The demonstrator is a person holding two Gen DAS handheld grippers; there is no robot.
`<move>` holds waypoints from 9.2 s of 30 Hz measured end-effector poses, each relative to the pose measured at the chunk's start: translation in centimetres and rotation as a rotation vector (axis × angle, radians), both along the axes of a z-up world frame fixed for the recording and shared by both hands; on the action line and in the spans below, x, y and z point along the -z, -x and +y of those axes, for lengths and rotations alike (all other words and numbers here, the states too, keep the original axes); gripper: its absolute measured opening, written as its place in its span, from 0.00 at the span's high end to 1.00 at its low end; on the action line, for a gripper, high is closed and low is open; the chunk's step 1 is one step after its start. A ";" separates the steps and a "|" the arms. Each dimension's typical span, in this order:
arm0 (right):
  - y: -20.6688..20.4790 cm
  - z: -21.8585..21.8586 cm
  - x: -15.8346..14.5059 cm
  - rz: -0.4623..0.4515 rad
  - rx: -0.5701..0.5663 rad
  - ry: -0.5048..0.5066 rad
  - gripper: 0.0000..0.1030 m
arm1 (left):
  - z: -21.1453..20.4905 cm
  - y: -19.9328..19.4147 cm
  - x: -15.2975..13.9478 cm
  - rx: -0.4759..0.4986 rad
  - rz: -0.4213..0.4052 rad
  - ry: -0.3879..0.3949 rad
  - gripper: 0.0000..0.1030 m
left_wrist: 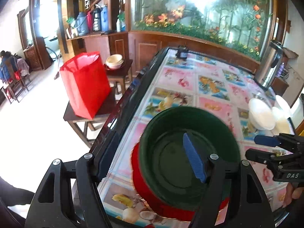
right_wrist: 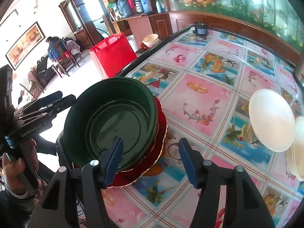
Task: Organize plates and bowls
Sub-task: 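Lower the green basin onto the red plates and open the left gripper, then move the left gripper back toward the cream bowl, then close the left gripper on the rim of the cream bowl, then lift the cream bowl with the left gripper and carry it over the green basin, then lower the cream bowl into the green basin and open the left gripper, then move the left gripper toward the white bowl beside the steel kettle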
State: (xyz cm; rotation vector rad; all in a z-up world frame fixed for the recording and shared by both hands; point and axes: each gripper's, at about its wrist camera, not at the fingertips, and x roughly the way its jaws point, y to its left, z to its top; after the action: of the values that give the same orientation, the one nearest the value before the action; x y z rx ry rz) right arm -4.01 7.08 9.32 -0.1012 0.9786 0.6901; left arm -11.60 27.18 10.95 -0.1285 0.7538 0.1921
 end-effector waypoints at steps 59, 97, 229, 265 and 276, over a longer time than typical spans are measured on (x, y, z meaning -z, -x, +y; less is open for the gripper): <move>-2.7 -25.3 -0.6 0.015 0.476 -0.118 0.30 | -23.3 -14.5 3.3 0.328 0.139 0.100 0.31; -5.1 -33.3 1.8 0.056 0.626 -0.104 0.28 | -39.1 -26.5 3.7 0.632 0.330 0.093 0.31; -1.7 2.2 0.2 0.015 0.015 -0.051 0.80 | 0.5 -3.0 3.5 0.093 0.237 0.175 0.81; -1.2 0.8 -1.3 -0.029 0.027 -0.086 0.45 | -0.7 -2.0 -2.3 0.042 -0.033 0.111 0.30; -0.7 -8.7 -2.5 -0.067 0.222 -0.088 0.24 | -10.8 -4.9 -2.1 0.247 -0.011 0.154 0.24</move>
State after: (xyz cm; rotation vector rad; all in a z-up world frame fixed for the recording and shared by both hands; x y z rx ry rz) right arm -3.30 -1.63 11.87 0.0616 0.8786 0.5212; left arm -6.73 16.41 13.10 -0.1813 0.7662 -0.1018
